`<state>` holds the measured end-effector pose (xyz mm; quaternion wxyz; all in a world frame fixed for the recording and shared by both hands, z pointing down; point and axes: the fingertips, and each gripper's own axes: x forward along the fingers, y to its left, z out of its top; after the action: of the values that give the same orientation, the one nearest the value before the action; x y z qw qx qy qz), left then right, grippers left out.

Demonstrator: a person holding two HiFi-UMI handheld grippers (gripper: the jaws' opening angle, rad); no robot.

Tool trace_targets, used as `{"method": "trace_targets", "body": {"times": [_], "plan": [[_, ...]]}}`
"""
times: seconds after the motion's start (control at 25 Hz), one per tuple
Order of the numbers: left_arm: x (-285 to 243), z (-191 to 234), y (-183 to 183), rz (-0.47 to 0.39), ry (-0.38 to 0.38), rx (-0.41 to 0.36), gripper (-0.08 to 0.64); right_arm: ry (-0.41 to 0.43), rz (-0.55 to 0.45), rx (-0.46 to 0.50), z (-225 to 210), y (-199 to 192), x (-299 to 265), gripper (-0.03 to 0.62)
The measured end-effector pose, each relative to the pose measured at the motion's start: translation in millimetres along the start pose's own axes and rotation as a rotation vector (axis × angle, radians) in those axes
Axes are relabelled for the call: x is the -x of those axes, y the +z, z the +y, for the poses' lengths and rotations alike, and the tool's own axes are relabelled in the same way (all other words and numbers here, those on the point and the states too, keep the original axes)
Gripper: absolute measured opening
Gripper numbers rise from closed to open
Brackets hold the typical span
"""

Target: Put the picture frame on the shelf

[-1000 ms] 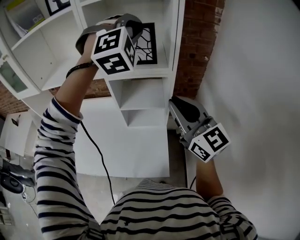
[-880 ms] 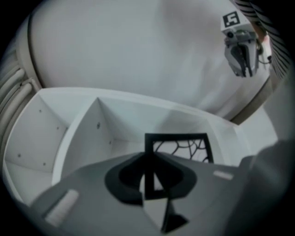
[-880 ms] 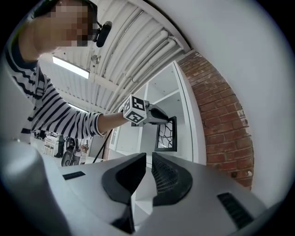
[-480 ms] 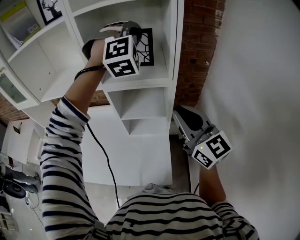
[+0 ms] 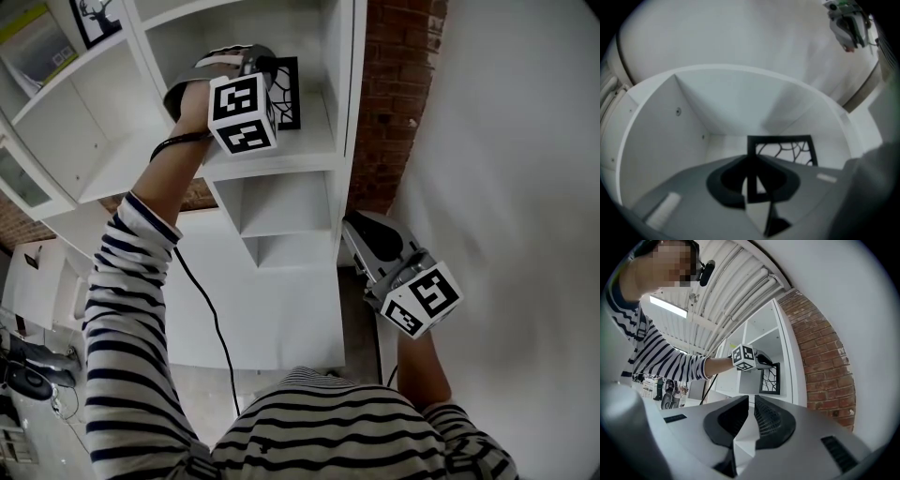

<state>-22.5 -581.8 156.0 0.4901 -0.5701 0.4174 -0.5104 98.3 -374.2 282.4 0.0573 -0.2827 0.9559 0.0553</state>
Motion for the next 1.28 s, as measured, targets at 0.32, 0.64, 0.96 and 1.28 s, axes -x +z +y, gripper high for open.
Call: {"method": "trace_targets", "body": {"times": [0.32, 0.64, 0.96, 1.28], "plan": [[1.3, -6.3, -0.3, 0.004, -0.01, -0.007, 0.067, 0.031, 0.011, 0.014, 9.3, 0.4, -8.4, 0.009], [4.2, -7.0, -0.7, 0.0, 0.001, -0.027, 0.072, 0.075, 0.031, 0.031, 18.0, -1.7, -40.6, 0.011], [7.6, -7.1, 0.0, -0.016, -0.001, -0.004, 0.089, 0.087, 0.032, 0.031, 21.7, -0.6, -54.5, 0.009], [11.8, -2.8, 2.0, -0.033, 0.013, 0.012, 0.128, 0.086, 0.036, 0.03, 23.0, -0.2, -56.2, 0.011]]}}
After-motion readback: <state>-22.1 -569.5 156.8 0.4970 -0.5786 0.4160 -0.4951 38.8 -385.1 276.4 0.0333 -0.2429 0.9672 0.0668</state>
